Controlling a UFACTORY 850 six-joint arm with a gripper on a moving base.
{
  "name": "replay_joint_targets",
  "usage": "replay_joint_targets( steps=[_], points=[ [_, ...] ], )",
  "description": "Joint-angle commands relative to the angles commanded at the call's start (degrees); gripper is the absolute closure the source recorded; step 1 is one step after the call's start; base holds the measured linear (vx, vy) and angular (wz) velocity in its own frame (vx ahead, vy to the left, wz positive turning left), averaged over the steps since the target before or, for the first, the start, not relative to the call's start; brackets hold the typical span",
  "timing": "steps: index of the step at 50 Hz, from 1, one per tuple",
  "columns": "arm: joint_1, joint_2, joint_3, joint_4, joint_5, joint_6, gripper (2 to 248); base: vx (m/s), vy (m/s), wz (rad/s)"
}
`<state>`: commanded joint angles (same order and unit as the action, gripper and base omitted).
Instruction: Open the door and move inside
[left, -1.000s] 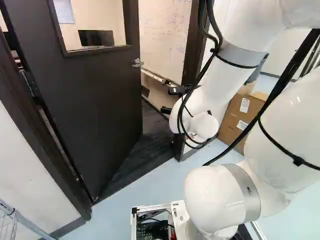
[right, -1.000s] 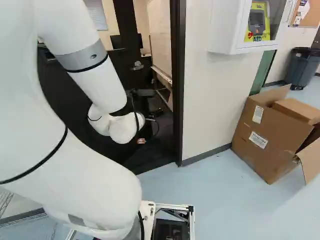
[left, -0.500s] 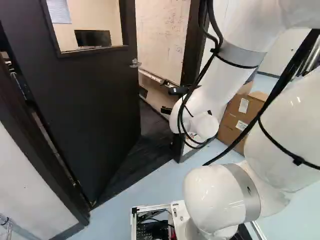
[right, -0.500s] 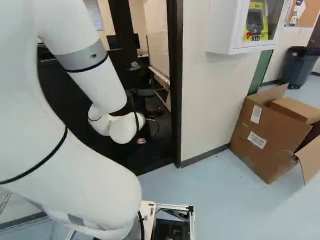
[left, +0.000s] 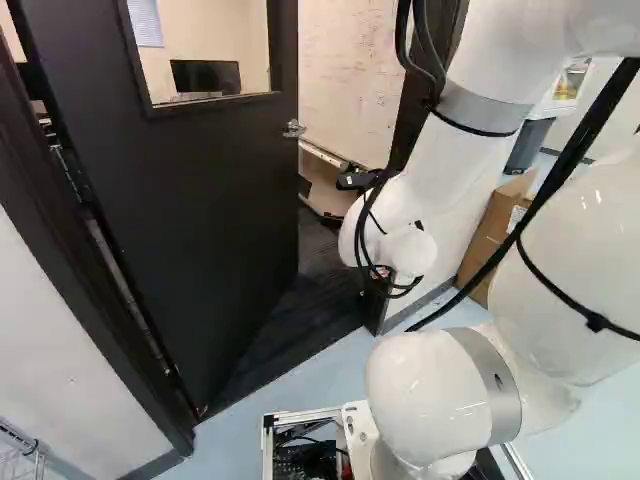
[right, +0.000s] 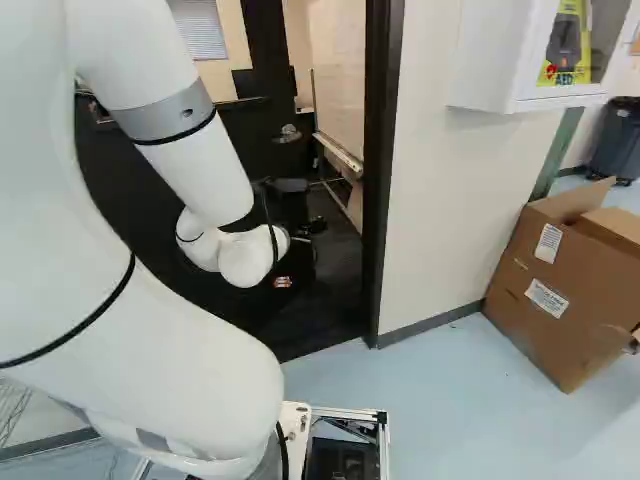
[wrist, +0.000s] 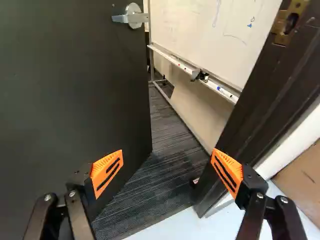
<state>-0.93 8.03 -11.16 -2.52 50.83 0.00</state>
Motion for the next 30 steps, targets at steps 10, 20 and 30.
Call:
replay_joint_targets(
  steps=[10, 20, 30],
  points=[
    [0.0, 0.0, 0.0, 0.0, 0.0, 0.0, 3, 0.09, 0.077, 0.127],
    [0.0, 0.0, 0.0, 0.0, 0.0, 0.0, 3, 0.086, 0.062, 0.12],
    [0.0, 0.0, 0.0, 0.0, 0.0, 0.0, 3, 0.086, 0.057, 0.119]
  ],
)
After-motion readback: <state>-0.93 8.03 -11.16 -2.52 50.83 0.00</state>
